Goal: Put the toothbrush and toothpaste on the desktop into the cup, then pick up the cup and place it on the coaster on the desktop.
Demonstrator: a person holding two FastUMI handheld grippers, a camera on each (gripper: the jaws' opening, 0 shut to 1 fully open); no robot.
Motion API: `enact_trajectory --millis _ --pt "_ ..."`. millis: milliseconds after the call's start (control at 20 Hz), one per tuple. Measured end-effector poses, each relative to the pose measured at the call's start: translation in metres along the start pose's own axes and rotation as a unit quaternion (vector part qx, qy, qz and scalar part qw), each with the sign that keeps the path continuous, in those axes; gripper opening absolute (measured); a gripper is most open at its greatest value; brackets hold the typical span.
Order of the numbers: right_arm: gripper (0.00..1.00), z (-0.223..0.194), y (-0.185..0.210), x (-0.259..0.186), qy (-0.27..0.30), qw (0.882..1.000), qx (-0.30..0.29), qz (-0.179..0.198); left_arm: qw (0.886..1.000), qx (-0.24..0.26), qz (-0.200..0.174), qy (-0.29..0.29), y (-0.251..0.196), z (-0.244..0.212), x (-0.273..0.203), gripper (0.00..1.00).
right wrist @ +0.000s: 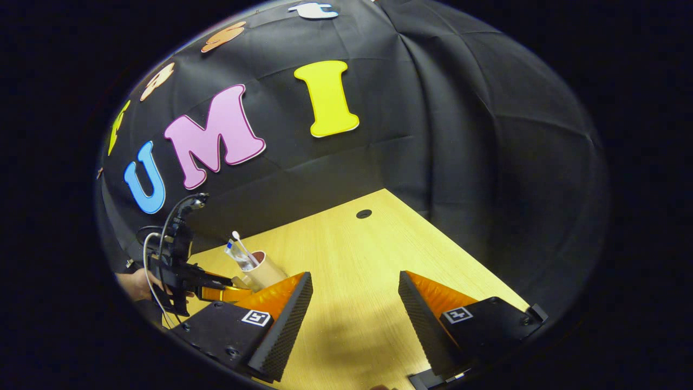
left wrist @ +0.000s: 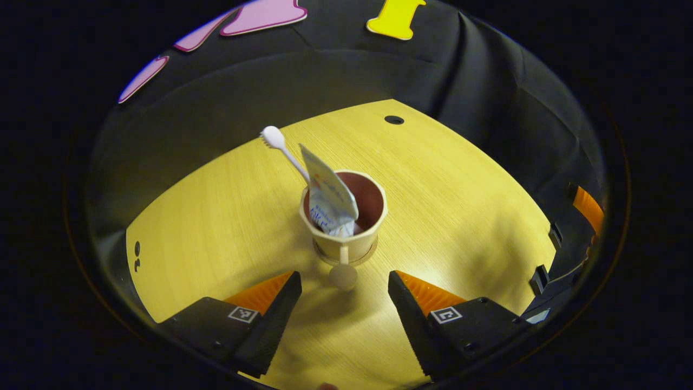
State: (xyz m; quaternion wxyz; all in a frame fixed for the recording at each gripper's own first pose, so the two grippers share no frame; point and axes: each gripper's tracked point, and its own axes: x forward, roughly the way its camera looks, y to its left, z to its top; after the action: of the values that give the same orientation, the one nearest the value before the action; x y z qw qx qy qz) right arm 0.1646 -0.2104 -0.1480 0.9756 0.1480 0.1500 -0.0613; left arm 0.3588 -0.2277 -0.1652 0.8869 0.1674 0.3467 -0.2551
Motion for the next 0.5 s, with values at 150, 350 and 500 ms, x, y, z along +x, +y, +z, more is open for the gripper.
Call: enact_trajectory --millis 150,350,500 --pt "0.98 0.009 0.009 -0.013 -0.012 1.000 -0.008 0.003 0.999 -0.005 0.010 -0.044 -0.001 -0.010 -0.040 0.96" --pt "0.98 0.012 0.023 -0.036 -0.017 1.000 -0.018 0.005 0.993 -0.036 0.020 -0.113 -0.001 -0.026 -0.108 0.99" --pt "0.98 0.012 0.038 -0.060 -0.019 0.999 -0.028 0.010 0.981 -0.064 0.037 -0.177 -0.001 -0.043 -0.166 0.99"
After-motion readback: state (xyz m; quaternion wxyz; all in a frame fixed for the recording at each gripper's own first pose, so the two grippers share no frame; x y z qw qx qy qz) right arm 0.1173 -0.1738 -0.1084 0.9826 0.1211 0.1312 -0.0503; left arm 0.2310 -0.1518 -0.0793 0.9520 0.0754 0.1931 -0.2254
